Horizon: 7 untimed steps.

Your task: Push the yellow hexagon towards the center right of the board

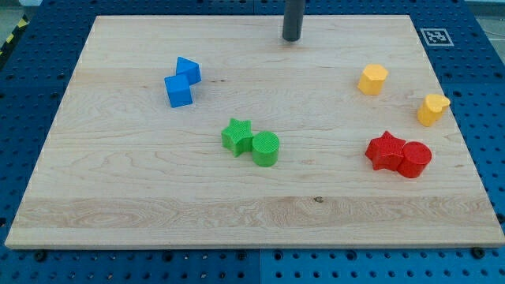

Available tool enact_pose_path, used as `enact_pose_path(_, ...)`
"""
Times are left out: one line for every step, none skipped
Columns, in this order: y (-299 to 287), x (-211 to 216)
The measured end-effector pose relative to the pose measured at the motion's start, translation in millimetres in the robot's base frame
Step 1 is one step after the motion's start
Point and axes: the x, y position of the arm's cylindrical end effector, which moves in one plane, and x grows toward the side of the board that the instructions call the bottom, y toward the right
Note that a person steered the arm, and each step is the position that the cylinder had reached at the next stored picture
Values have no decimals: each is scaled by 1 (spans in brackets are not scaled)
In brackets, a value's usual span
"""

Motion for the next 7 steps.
enact_pose_path(0, 19)
enact_pose_path(6, 36)
enact_pose_path(9, 38)
enact_pose_path(20, 48)
enact_pose_path(30, 53)
enact_pose_path(33, 53)
enact_pose_path(39, 54)
